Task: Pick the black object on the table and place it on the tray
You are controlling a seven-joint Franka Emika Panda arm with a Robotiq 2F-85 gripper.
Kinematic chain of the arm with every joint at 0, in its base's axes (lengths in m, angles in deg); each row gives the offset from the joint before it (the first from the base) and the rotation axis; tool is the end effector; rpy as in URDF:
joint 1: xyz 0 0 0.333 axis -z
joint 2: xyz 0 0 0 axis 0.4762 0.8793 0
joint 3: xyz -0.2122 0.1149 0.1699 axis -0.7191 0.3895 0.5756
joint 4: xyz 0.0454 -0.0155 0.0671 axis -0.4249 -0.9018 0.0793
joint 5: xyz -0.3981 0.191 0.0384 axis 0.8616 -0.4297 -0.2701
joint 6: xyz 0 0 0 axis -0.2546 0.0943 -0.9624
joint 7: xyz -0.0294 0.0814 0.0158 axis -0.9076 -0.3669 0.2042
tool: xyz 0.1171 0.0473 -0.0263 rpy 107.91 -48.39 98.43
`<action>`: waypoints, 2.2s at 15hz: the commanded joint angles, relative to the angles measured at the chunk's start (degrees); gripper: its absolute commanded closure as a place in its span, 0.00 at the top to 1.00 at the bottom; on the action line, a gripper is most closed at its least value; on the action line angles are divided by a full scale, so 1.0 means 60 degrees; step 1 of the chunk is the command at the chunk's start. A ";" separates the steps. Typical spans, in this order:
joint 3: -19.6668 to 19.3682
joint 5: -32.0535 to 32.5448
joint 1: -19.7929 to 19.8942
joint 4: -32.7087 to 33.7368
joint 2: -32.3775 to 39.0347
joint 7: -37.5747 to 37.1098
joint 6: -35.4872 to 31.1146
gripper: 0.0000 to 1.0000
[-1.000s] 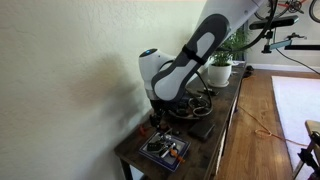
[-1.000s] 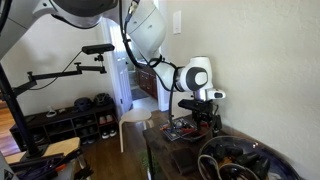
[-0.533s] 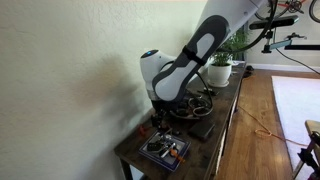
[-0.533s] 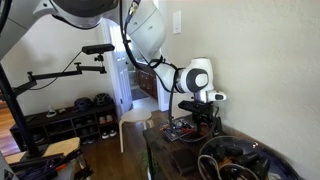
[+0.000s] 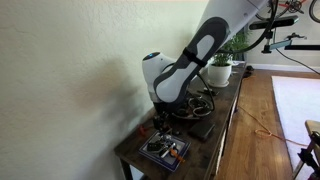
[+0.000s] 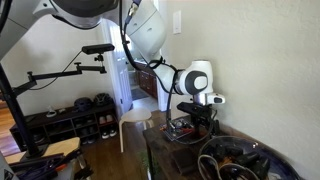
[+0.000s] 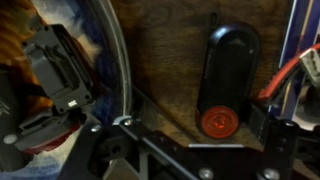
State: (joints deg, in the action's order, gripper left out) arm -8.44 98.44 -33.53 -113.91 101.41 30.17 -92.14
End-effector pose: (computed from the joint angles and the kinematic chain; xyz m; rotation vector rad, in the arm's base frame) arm 0.6942 0.0243 0.0597 2.9738 0.0735 -0.0177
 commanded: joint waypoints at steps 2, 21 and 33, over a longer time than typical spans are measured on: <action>0.0015 -0.0491 0.0071 -0.0726 -0.0554 0.0004 0.0047 0.72; -0.0054 -0.1063 0.0166 -0.2010 -0.2163 0.0105 -0.0508 0.19; -0.1339 0.0207 0.0240 -0.1546 -0.2481 -0.0417 -0.0415 0.19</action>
State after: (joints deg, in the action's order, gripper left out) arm -15.51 97.47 -32.45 -122.09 87.44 29.59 -93.34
